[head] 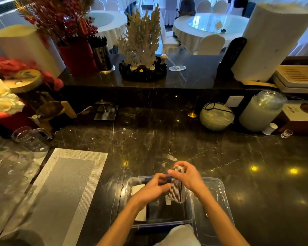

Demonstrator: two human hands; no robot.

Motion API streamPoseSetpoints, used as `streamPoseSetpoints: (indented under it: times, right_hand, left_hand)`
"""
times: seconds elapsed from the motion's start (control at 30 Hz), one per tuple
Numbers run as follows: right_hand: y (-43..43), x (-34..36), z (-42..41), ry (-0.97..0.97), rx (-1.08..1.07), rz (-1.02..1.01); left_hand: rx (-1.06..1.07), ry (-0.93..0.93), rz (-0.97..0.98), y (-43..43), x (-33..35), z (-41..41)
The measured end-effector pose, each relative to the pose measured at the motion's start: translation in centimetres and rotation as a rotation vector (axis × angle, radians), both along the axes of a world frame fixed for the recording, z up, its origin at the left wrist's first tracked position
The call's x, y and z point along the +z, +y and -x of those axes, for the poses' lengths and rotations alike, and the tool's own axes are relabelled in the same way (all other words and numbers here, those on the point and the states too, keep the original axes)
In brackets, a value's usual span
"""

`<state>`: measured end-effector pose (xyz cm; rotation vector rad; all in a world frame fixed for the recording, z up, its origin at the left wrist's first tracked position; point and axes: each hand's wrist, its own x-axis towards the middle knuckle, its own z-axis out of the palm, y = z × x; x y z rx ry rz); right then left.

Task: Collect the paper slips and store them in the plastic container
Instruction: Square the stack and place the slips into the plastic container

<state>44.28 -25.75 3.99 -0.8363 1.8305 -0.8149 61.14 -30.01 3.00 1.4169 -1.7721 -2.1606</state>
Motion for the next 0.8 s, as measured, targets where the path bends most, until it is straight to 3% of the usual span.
streamPoseSetpoints:
  times: [0.13, 0.23, 0.3, 0.37, 0.53, 0.6, 0.7, 0.8]
  right_hand:
    - [-0.2, 0.1, -1.9, 0.289, -0.035, -0.118]
    - [-0.2, -0.2, -3.2, 0.342, -0.033, -0.131]
    - [-0.2, 0.1, -3.4, 0.254, -0.001, -0.115]
    - [-0.3, 0.5, -3.3, 0.103, 0.001, -0.079]
    - [1.0, 0.2, -4.9, -0.476, -0.161, -0.193]
    - [1.4, -0.4, -5.4, -0.523, -0.207, -0.173]
    - [1.7, -1.1, -5.0, -0.634, -0.294, -0.120]
    - [1.9, -1.1, -4.6, -0.640, -0.230, -0.157]
  left_hand:
    - [-0.076, 0.035, 0.066, 2.1, -0.7, 2.1]
    - [0.103, 0.003, 0.226, 3.3, -2.2, 2.8]
    - [0.172, -0.028, 0.265, 3.4, -3.0, 2.4]
    - [0.244, -0.011, 0.138, 3.0, -3.6, 1.4]
    - [0.388, -0.121, -0.094, 1.6, -4.8, 2.0]
    - [0.421, -0.149, -0.112, 1.7, -5.1, 2.3]
    - [0.343, -0.117, 0.016, 2.4, -5.3, 1.4]
    - [0.322, -0.082, 0.047, 3.0, -5.4, 1.6]
